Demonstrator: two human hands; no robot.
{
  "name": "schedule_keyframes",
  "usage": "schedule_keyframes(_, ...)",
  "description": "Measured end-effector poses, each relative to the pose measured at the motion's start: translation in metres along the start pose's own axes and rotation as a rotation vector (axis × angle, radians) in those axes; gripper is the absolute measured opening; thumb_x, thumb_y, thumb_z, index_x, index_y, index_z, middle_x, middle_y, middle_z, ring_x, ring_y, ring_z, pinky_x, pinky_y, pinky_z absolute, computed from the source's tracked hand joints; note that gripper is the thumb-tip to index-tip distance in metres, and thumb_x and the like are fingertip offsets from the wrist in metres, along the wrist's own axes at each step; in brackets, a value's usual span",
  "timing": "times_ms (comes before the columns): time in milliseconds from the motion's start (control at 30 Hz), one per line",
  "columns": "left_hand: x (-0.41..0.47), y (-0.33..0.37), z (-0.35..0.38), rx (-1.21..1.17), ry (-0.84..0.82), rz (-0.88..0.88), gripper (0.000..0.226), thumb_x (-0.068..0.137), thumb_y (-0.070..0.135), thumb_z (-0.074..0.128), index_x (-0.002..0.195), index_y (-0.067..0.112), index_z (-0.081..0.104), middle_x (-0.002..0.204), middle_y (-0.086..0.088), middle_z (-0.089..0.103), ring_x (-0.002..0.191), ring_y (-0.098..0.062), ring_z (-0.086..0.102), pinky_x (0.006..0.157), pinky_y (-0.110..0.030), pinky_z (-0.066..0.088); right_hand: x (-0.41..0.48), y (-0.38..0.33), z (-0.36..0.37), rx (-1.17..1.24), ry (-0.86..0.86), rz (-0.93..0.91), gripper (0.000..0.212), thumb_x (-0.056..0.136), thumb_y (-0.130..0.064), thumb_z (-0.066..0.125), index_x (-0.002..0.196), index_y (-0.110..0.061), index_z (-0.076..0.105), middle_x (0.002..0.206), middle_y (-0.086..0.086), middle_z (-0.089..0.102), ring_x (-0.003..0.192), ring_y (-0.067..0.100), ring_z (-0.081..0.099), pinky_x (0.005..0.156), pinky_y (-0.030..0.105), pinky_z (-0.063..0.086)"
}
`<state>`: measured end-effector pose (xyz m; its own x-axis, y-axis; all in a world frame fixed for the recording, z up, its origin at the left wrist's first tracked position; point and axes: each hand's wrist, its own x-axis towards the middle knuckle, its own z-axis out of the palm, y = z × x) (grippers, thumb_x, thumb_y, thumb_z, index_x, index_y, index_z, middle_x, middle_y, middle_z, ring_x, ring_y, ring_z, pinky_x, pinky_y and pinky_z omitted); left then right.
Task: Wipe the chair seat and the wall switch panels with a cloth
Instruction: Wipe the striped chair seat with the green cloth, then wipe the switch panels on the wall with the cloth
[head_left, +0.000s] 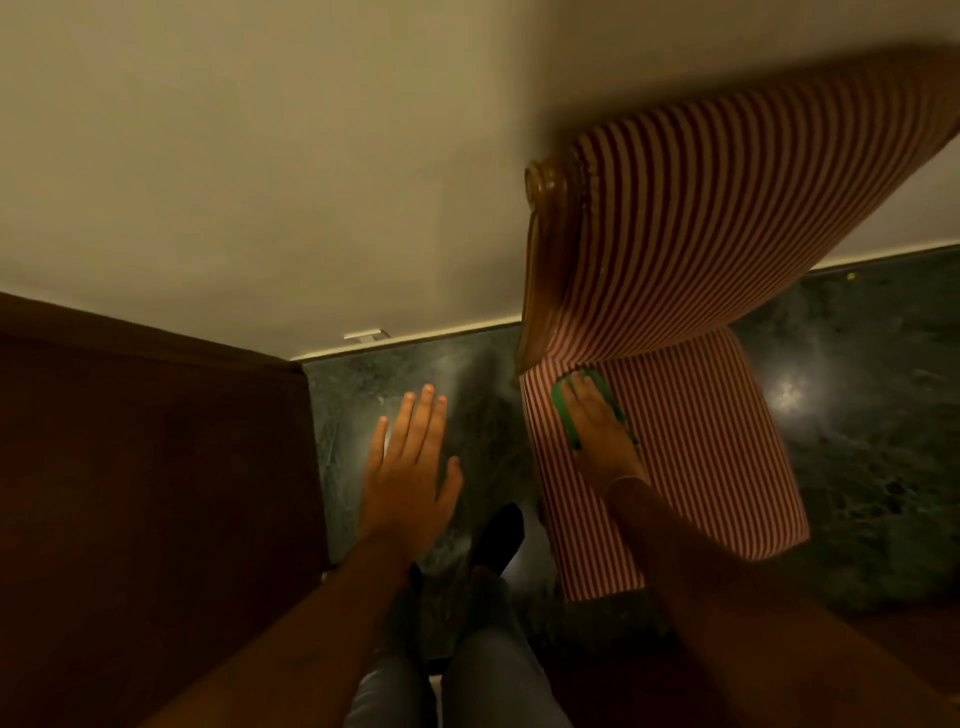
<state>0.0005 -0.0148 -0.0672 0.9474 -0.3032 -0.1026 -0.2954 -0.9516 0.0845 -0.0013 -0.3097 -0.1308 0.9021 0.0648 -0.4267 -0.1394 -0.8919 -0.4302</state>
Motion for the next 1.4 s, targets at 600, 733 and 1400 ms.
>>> schedule_keyframes(600, 0.028, -0.097, -0.263, 0.057, 0.557, -0.095, 0.082, 0.101, 0.045, 0.050, 0.173, 0.007, 0.035, 0.182, -0.014, 0.028, 0.168, -0.028, 0.025, 0.138, -0.048, 0.009, -0.048, -0.248, -0.212, 0.212, 0.492, -0.364, 0.100, 0.068, 0.014, 0.052, 0.163, -0.007, 0.029, 0.175, 0.010, 0.017, 0.166, 0.030, 0.011, 0.134, 0.052, 0.017)
schedule_keyframes(733, 0.040, -0.144, -0.337, 0.057, 0.760, -0.160, 0.083, 0.104, 0.045, 0.047, 0.175, 0.008, 0.027, 0.184, -0.014, 0.018, 0.174, -0.023, 0.004, 0.139, -0.045, -0.001, -0.054, -0.326, -0.253, 0.203, 0.668, -0.493, 0.098, 0.074, 0.026, 0.057, 0.162, -0.006, 0.031, 0.175, 0.009, 0.019, 0.167, 0.023, 0.008, 0.134, 0.049, 0.014)
schedule_keyframes(1400, 0.163, -0.266, -0.530, 0.005, 1.138, -0.057, 0.087, 0.112, 0.031, 0.045, 0.178, 0.026, -0.012, 0.182, 0.003, -0.028, 0.170, -0.019, -0.024, 0.138, -0.044, -0.016, 0.027, -0.529, -0.297, 0.227, 1.177, -0.548, 0.094, 0.086, 0.022, 0.068, 0.164, -0.016, 0.033, 0.176, 0.005, 0.020, 0.167, 0.025, 0.006, 0.135, 0.038, 0.016)
